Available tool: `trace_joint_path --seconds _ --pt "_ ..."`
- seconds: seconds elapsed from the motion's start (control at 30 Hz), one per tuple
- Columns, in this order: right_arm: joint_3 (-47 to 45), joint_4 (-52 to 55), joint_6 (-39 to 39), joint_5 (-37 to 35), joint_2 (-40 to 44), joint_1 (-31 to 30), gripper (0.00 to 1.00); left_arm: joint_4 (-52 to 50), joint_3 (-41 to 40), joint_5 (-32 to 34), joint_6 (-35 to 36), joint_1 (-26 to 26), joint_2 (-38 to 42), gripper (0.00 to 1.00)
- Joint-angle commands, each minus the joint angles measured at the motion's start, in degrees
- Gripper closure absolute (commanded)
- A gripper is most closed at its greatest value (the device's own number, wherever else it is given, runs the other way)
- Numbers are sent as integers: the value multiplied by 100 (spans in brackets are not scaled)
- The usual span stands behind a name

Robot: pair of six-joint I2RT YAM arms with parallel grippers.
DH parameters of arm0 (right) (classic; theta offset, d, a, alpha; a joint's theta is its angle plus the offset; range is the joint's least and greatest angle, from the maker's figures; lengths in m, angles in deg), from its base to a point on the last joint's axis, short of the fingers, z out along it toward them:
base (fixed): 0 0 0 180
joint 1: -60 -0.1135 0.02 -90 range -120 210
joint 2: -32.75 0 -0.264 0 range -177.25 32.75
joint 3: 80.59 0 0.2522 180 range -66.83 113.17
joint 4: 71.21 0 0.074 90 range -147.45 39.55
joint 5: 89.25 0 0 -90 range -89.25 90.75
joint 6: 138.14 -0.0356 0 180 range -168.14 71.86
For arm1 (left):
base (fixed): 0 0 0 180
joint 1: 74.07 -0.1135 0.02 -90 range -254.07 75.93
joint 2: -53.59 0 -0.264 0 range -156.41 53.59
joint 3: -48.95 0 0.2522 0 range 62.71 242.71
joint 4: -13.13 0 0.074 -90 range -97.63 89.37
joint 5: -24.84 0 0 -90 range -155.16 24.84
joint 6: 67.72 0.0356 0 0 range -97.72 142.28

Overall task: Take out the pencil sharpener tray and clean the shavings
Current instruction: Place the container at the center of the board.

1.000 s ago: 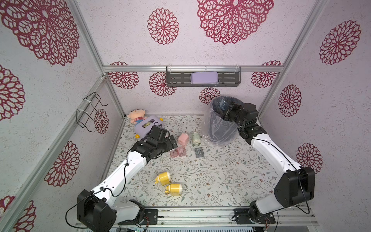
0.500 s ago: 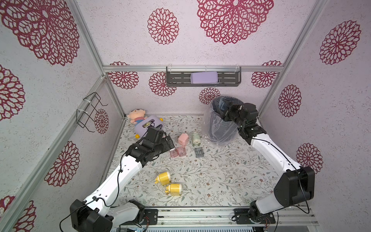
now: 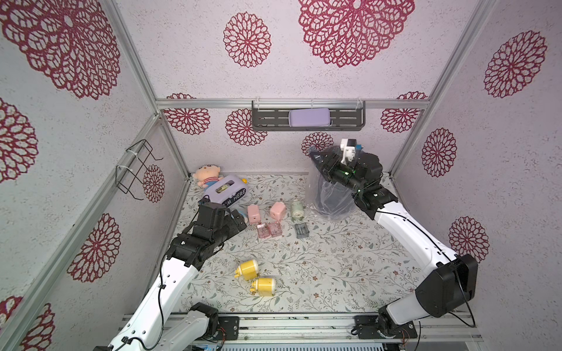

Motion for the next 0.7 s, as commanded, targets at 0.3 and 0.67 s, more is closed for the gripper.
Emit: trace_joint_path --seconds 0.3,0.67 --pt "-972 648 3525 -707 47 -1905 64 -76 -468 -467 -33 -993 385 3" --pt "-69 1117 4001 -1980 -2267 -3387 64 -439 -561 -674 72 -1827 654 3"
